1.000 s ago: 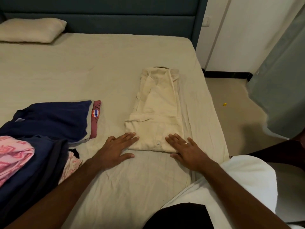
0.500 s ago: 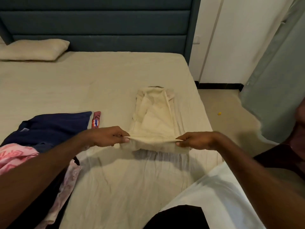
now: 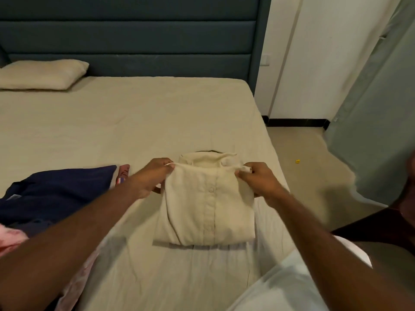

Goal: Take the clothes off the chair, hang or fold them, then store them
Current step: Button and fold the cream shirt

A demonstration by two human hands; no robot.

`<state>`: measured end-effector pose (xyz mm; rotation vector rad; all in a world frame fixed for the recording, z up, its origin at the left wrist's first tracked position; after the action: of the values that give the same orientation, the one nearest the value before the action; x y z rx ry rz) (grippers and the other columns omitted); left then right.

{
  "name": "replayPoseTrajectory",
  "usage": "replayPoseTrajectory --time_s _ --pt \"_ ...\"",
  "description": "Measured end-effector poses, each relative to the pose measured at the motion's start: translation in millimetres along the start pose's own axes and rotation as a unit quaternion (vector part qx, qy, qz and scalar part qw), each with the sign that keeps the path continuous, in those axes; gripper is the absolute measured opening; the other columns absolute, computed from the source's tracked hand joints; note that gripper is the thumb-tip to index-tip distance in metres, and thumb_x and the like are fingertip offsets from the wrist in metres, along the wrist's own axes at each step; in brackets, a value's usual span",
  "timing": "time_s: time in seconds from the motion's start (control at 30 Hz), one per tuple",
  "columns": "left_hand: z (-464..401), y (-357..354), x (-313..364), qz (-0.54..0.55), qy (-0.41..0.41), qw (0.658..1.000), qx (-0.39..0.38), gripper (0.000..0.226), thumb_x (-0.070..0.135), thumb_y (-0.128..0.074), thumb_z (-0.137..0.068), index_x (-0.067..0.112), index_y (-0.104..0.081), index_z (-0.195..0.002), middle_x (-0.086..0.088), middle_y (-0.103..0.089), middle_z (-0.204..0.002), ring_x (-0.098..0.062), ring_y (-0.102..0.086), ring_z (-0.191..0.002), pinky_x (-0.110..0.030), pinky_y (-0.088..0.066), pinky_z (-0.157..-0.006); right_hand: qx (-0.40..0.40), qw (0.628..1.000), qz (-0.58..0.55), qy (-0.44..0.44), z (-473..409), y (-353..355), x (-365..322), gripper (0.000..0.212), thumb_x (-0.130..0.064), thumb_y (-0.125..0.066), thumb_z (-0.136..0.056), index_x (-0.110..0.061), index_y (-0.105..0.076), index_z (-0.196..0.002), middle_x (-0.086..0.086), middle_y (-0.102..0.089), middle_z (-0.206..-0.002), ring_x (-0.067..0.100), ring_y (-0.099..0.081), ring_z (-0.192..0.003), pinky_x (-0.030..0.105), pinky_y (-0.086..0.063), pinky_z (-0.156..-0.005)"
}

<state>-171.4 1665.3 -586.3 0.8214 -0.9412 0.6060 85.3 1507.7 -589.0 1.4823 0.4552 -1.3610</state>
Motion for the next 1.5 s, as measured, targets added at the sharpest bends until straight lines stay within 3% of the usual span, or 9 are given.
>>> replayPoseTrajectory --time_s 0.13,0.3,0.53,0.8,0.93,1.1,1.17,1.27,1.5 --pt "-28 -36 -6 -0.113 -0.128 0.95 0.261 0.021 0.017 -0.037 -0.107 0.008 -0.057 -0.104 -0.015 -0.063 -0.094 -0.04 -0.06 -0.097 -0.037 -0.037 -0.073 0.215 0.974 0.03 0.061 -24 -26 7 0.021 -0.033 -0.056 -0.101 -0.016 -0.06 -0.09 0.004 -0.066 -0.081 0.029 -0.058 -0.081 0.033 -0.039 -0.067" --pt "-62 -38 12 -0.174 -0.232 0.897 0.334 0.018 0.019 -0.037 -0.108 0.008 -0.051 -0.105 -0.008 -0.053 -0.074 -0.044 -0.059 -0.075 -0.037 -0.032 -0.062 0.268 0.953 0.078 0.115 -64 -30 -2 0.016 -0.032 -0.041 -0.107 -0.02 -0.051 -0.108 0.008 -0.064 -0.084 0.034 -0.057 -0.079 0.039 -0.044 -0.066" --pt "-134 -42 10 -0.228 -0.147 0.915 0.297 0.022 0.022 -0.035 -0.108 0.007 -0.051 -0.111 -0.022 -0.063 -0.097 -0.045 -0.062 -0.091 -0.038 -0.037 -0.065 0.24 0.948 0.204 0.031 -139 -40 3 0.022 -0.033 -0.04 -0.108 -0.015 -0.051 -0.113 0.012 -0.063 -0.098 0.04 -0.06 -0.093 0.038 -0.041 -0.069" --pt "-181 -61 -48 -0.435 -0.1 0.849 0.283 0.027 0.028 -0.04 -0.107 0.009 -0.058 -0.113 -0.014 -0.06 -0.105 -0.035 -0.057 -0.1 -0.044 -0.044 -0.069 0.198 0.922 0.327 -0.054 -162 -72 63 0.04 -0.043 -0.036 -0.108 -0.012 -0.049 -0.13 0.011 -0.06 -0.123 0.034 -0.061 -0.111 0.042 -0.047 -0.078" --pt "-184 -59 -48 -0.417 -0.072 0.865 0.269 0.033 0.034 -0.036 -0.108 0.01 -0.057 -0.115 -0.012 -0.065 -0.108 -0.033 -0.057 -0.105 -0.046 -0.046 -0.079 0.174 0.922 0.333 -0.096 -168 -71 60 0.054 -0.051 -0.03 -0.107 -0.008 -0.055 -0.128 0.013 -0.06 -0.125 0.034 -0.059 -0.114 0.044 -0.047 -0.087" --pt "-188 -19 -40 -0.121 -0.016 0.99 0.065 0.066 0.062 -0.082 -0.069 0.017 -0.063 -0.114 0.002 -0.069 -0.108 -0.019 -0.065 -0.098 -0.037 -0.054 -0.085 0.031 0.974 0.188 -0.125 -169 -49 58 0.07 -0.071 -0.052 -0.091 -0.012 -0.063 -0.127 0.007 -0.065 -0.124 0.03 -0.062 -0.117 0.042 -0.05 -0.099" --pt "-184 -7 -38 -0.055 -0.021 0.998 -0.008 0.074 0.038 -0.098 -0.049 0.014 -0.066 -0.111 -0.009 -0.072 -0.108 -0.024 -0.069 -0.098 -0.037 -0.057 -0.08 -0.006 0.996 0.028 -0.081 -158 -41 56 0.044 -0.049 -0.076 -0.086 -0.018 -0.067 -0.115 0.001 -0.072 -0.115 0.024 -0.069 -0.106 0.043 -0.057 -0.094" --pt "-174 -5 -26 -0.053 -0.034 0.997 -0.032 0.065 0.001 -0.094 -0.057 0.011 -0.065 -0.115 -0.015 -0.069 -0.114 -0.029 -0.067 -0.101 -0.039 -0.058 -0.079 -0.022 0.989 -0.146 -0.007 -136 -33 40 0.024 -0.014 -0.077 -0.089 -0.013 -0.071 -0.112 0.005 -0.077 -0.105 0.028 -0.073 -0.103 0.038 -0.06 -0.088" --pt "-142 13 73 0.028 -0.206 0.978 0.021 0.038 -0.016 -0.083 -0.064 0.011 -0.071 -0.089 0.005 -0.071 -0.075 -0.008 -0.064 -0.07 -0.027 -0.054 -0.068 0.049 0.96 -0.199 0.19 -96 28 -61 0.021 -0.007 -0.078 -0.087 -0.021 -0.074 -0.102 -0.003 -0.079 -0.097 0.014 -0.074 -0.091 0.033 -0.059 -0.082"
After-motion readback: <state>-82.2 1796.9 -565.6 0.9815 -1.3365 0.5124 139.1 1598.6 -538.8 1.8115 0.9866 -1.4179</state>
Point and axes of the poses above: each hand's wrist, its own z-axis away from the middle knuckle, its own y-axis out of the back of the hand, x = y × z, the point moved 3 cm from there along -z, towards the middle knuckle
